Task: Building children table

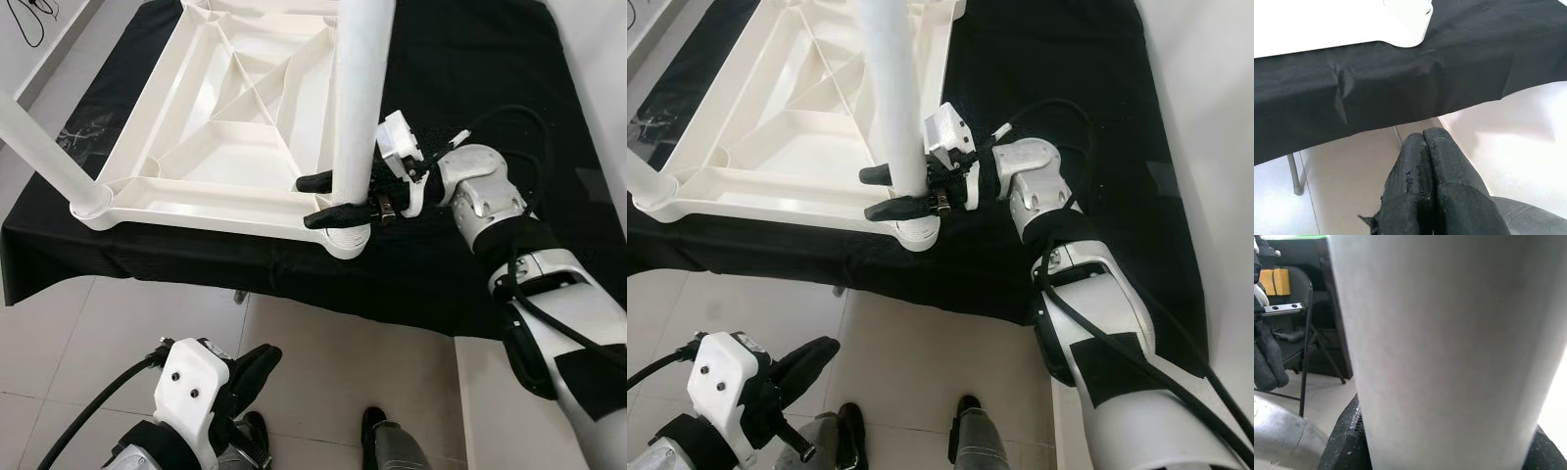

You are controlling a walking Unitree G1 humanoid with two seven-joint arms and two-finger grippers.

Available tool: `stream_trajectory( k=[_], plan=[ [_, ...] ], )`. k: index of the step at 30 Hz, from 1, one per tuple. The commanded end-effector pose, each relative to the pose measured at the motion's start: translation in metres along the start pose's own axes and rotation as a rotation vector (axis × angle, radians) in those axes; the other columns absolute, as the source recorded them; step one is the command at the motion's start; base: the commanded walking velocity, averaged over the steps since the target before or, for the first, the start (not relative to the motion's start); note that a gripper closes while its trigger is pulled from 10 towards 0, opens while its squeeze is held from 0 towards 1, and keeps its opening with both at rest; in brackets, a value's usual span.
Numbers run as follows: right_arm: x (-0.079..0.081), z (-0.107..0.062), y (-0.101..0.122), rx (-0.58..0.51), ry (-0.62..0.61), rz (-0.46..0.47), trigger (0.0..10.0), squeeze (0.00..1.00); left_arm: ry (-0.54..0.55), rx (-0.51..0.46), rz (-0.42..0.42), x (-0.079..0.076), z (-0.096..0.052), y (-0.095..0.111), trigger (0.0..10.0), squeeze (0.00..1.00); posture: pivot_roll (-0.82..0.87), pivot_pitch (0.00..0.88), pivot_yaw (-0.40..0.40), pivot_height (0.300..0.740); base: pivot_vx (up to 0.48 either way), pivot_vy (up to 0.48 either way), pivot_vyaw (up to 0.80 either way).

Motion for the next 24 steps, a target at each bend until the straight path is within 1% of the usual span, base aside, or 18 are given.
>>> stream_trajectory(
  k=[1, 3, 7, 8, 10, 11, 13, 14, 16, 17, 18, 19, 20, 21, 22, 24],
  plan=[
    [0.009, 0.015, -0.022, 0.064, 0.075, 0.061, 10.0, 0.00, -0.011, 0.029, 0.005, -0.001, -0.005, -0.002, 10.0, 0.00, 0.14, 0.360, 0.022, 0.740, 0.000, 0.000, 0.00],
    [0.010, 0.018, -0.022, 0.056, 0.088, 0.070, 10.0, 0.00, -0.010, 0.031, 0.006, -0.001, -0.005, -0.002, 10.0, 0.00, 0.15, 0.364, 0.022, 0.740, 0.000, 0.000, 0.00],
    [0.010, 0.019, -0.021, 0.038, 0.094, 0.086, 10.0, 0.00, -0.010, 0.032, 0.006, -0.001, -0.005, -0.002, 10.0, 0.00, 0.15, 0.365, 0.022, 0.740, 0.000, 0.000, 0.00],
    [0.009, 0.020, -0.020, 0.024, 0.096, 0.103, 10.0, 0.00, -0.009, 0.033, 0.007, -0.001, -0.006, -0.002, 10.0, 0.00, 0.15, 0.365, 0.022, 0.740, 0.000, 0.000, 0.00],
    [0.009, 0.020, -0.020, 0.024, 0.096, 0.103, 10.0, 0.00, -0.009, 0.033, 0.007, -0.001, -0.006, -0.002, 10.0, 0.00, 0.15, 0.365, 0.022, 0.740, 0.000, 0.000, 0.00],
    [0.007, 0.020, -0.017, 0.003, 0.085, 0.115, 10.0, 0.00, -0.009, 0.034, 0.007, -0.001, -0.006, -0.002, 10.0, 0.00, 0.15, 0.368, 0.020, 0.740, 0.000, 0.000, 0.00],
    [0.007, 0.020, -0.017, 0.003, 0.085, 0.115, 10.0, 0.00, -0.009, 0.034, 0.007, -0.001, -0.006, -0.002, 10.0, 0.00, 0.15, 0.368, 0.020, 0.740, 0.000, 0.000, 0.00],
    [0.005, 0.020, -0.014, -0.027, 0.070, 0.121, 10.0, 0.00, -0.008, 0.035, 0.006, -0.001, -0.006, -0.002, 10.0, 0.00, 0.15, 0.368, 0.018, 0.740, 0.000, 0.000, 0.00],
    [0.005, 0.020, -0.014, -0.027, 0.070, 0.121, 10.0, 0.00, -0.008, 0.035, 0.006, -0.001, -0.006, -0.002, 10.0, 0.00, 0.15, 0.368, 0.018, 0.740, 0.000, 0.000, 0.00],
    [0.003, 0.019, -0.013, -0.058, 0.052, 0.112, 10.0, 0.00, -0.007, 0.035, 0.006, -0.001, -0.006, -0.002, 10.0, 0.00, 0.14, 0.368, 0.016, 0.740, 0.000, 0.000, 0.00],
    [0.003, 0.019, -0.013, -0.058, 0.052, 0.112, 10.0, 0.00, -0.007, 0.035, 0.006, -0.001, -0.006, -0.002, 10.0, 0.00, 0.14, 0.368, 0.016, 0.740, 0.000, 0.000, 0.00],
    [0.000, 0.019, -0.012, -0.093, 0.016, 0.104, 10.0, 0.00, -0.006, 0.034, 0.005, -0.001, -0.005, -0.002, 10.0, 0.00, 0.13, 0.367, 0.013, 0.740, 0.000, 0.000, 0.00],
    [-0.003, 0.019, -0.014, -0.107, -0.042, 0.085, 10.0, 0.00, -0.006, 0.032, 0.004, -0.001, -0.004, -0.003, 10.0, 0.00, 0.12, 0.365, 0.011, 0.740, 0.000, 0.000, 0.00],
    [-0.003, 0.019, -0.014, -0.107, -0.042, 0.085, 10.0, 0.00, -0.006, 0.032, 0.004, -0.001, -0.004, -0.003, 10.0, 0.00, 0.12, 0.365, 0.011, 0.740, 0.000, 0.000, 0.00],
    [-0.006, 0.018, -0.016, -0.114, -0.097, 0.068, 10.0, 0.00, -0.006, 0.031, 0.003, -0.001, -0.004, -0.003, 10.0, 0.00, 0.12, 0.364, 0.009, 0.740, 0.000, 0.000, 0.00],
    [-0.017, 0.019, -0.020, -0.137, -0.259, 0.070, 10.0, 0.00, -0.006, 0.029, 0.002, 0.000, -0.002, -0.003, 10.0, 0.00, 0.11, 0.357, 0.005, 0.740, 0.000, 0.000, 0.00]
  ],
)
Point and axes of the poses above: a point about 5 cm out from each wrist's last joint towards the gripper, its own z axis pointing out of the wrist towards the gripper, its own y axis along the axis of the wrist's last joint, x = y × z, the point moved 3 cm from there along z, pointing out of the wrist towards the gripper, and after that the axes turned 12 degrees about z, right-handed, at the moved point
